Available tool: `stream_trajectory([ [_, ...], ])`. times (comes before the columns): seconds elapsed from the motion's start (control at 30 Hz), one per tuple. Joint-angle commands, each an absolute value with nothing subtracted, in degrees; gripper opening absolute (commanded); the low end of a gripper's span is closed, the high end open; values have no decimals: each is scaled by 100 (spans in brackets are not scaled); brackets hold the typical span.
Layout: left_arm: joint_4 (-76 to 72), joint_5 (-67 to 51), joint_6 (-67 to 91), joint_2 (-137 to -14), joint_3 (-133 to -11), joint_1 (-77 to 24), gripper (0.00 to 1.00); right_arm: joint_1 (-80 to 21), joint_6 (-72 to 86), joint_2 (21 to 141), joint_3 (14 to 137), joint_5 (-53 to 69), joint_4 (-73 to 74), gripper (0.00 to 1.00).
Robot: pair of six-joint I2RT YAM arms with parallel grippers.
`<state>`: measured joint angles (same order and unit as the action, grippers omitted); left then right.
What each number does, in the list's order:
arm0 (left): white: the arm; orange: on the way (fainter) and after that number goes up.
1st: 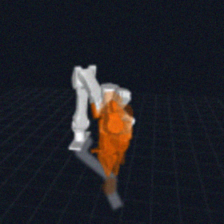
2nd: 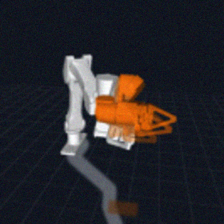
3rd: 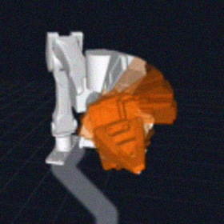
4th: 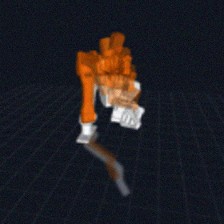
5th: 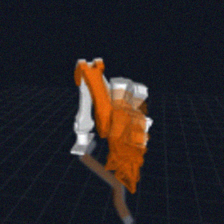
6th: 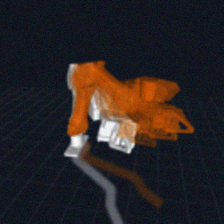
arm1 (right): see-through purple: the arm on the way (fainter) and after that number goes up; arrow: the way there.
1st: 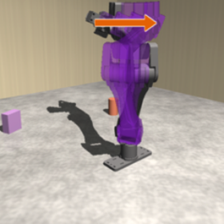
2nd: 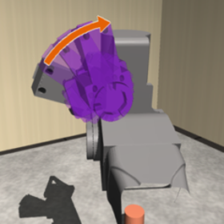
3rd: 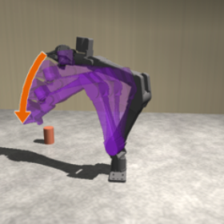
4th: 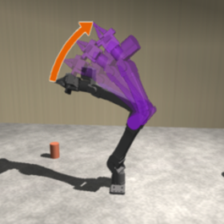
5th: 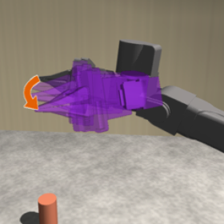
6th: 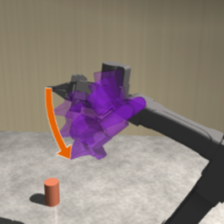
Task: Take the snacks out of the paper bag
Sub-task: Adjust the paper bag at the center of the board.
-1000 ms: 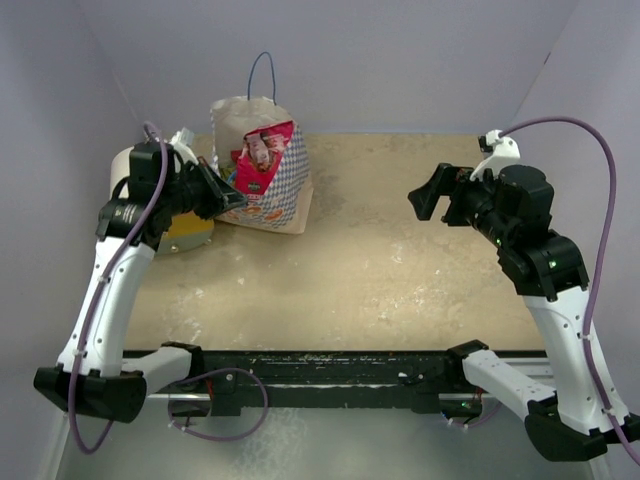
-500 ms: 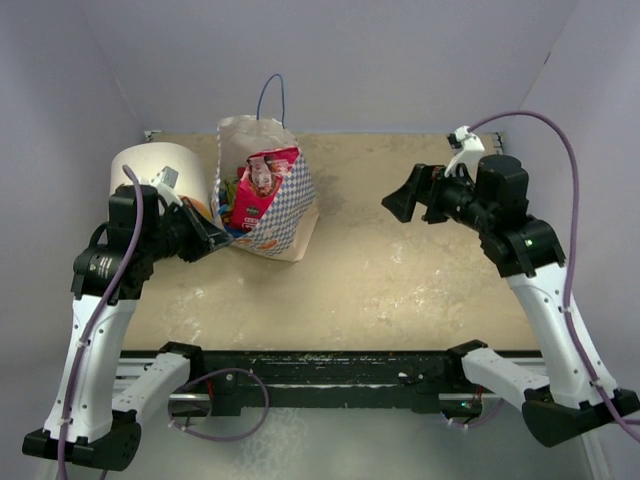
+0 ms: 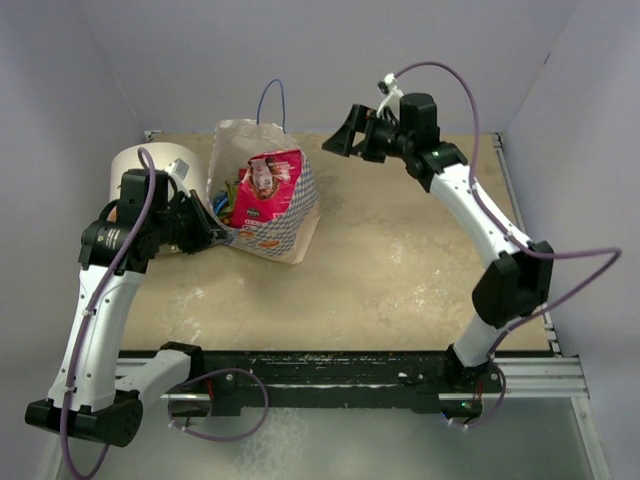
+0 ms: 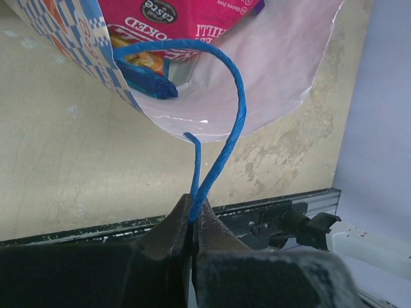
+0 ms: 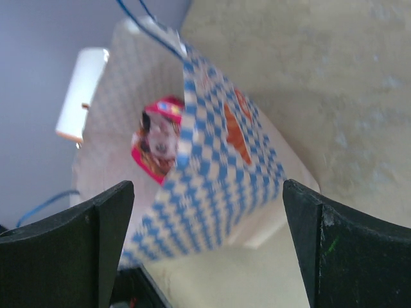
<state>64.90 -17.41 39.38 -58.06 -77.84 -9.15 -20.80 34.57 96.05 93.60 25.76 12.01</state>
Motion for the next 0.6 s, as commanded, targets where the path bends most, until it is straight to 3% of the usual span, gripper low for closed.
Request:
stream_trajectory([
  [0.0,6356,-1435,3508,-5931,-8204,-949,0,-2126,3920,10514,10648,2869,164,100],
  [0.2,6479,-1181,3183,-6190,-8486,-949,0,-2476,4148,11876,12198,3110,-580,100],
  [0.37,6711,-917,2872,-6373,-8804,-949,0,-2662,4598,12698,12967,3194,-1467,93],
  [0.5,6837,-817,2646,-6531,-8998,-949,0,-2678,5193,13508,13930,3335,-1805,75],
  [0.57,6895,-789,2540,-6647,-9100,-949,0,-2720,5374,13746,14301,3420,-2004,59],
])
